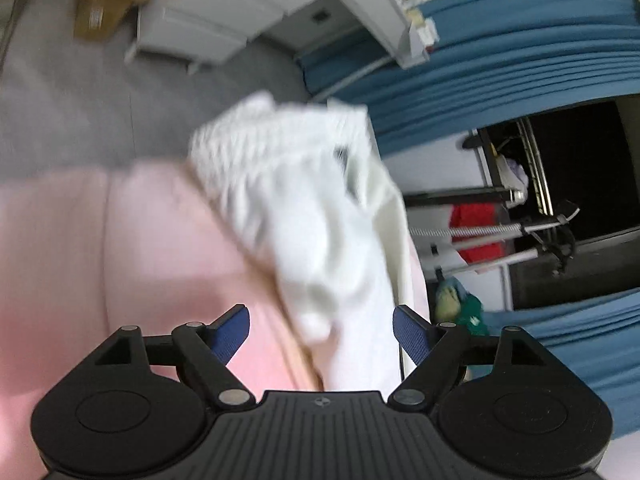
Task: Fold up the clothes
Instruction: 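Lift and fold the waistband with the left gripper toward the cuffs held by the right gripper, then open the left gripper and release the waistband onto the pants, then carry the cuffs with the right gripper over the pants and release them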
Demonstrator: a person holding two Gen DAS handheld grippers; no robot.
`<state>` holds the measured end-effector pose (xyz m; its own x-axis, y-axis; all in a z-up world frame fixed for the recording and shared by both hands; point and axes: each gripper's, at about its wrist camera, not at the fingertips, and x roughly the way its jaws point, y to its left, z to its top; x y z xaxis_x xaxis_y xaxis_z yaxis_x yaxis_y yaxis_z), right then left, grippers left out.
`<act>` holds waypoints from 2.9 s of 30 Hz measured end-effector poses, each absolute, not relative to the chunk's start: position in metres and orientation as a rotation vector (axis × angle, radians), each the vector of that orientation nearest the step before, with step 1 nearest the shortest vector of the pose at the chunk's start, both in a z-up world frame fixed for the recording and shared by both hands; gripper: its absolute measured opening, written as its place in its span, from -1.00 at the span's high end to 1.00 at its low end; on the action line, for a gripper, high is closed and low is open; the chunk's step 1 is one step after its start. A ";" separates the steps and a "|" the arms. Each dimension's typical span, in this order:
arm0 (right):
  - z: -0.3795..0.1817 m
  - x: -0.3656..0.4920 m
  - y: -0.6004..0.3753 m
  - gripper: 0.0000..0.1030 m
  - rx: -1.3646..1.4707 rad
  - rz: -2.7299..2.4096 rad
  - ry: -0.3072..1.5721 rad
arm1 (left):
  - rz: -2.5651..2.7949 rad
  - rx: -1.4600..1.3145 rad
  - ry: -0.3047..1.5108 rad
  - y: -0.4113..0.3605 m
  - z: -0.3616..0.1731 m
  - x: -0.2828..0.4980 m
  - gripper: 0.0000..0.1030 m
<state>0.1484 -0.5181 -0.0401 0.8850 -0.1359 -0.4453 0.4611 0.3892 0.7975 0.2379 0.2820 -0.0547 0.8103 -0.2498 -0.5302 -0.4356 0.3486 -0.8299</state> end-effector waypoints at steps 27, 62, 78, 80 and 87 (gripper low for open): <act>-0.093 0.226 -0.538 0.66 1.179 -0.350 0.260 | 0.142 -1.102 0.445 0.242 -0.076 0.287 0.69; -0.100 0.056 -0.545 0.39 1.440 -0.336 0.540 | 0.205 -0.798 0.720 0.267 -0.020 0.106 0.16; -0.098 0.058 -0.559 0.19 1.456 -0.327 0.331 | 0.057 -0.263 0.582 0.138 0.038 0.065 -0.40; -0.086 0.057 -0.559 0.19 1.400 -0.308 0.282 | 0.041 -0.225 0.587 0.117 0.038 0.074 -0.40; -0.091 0.051 -0.563 0.19 1.386 -0.364 0.300 | -0.018 -0.065 0.644 0.044 0.006 0.115 -0.41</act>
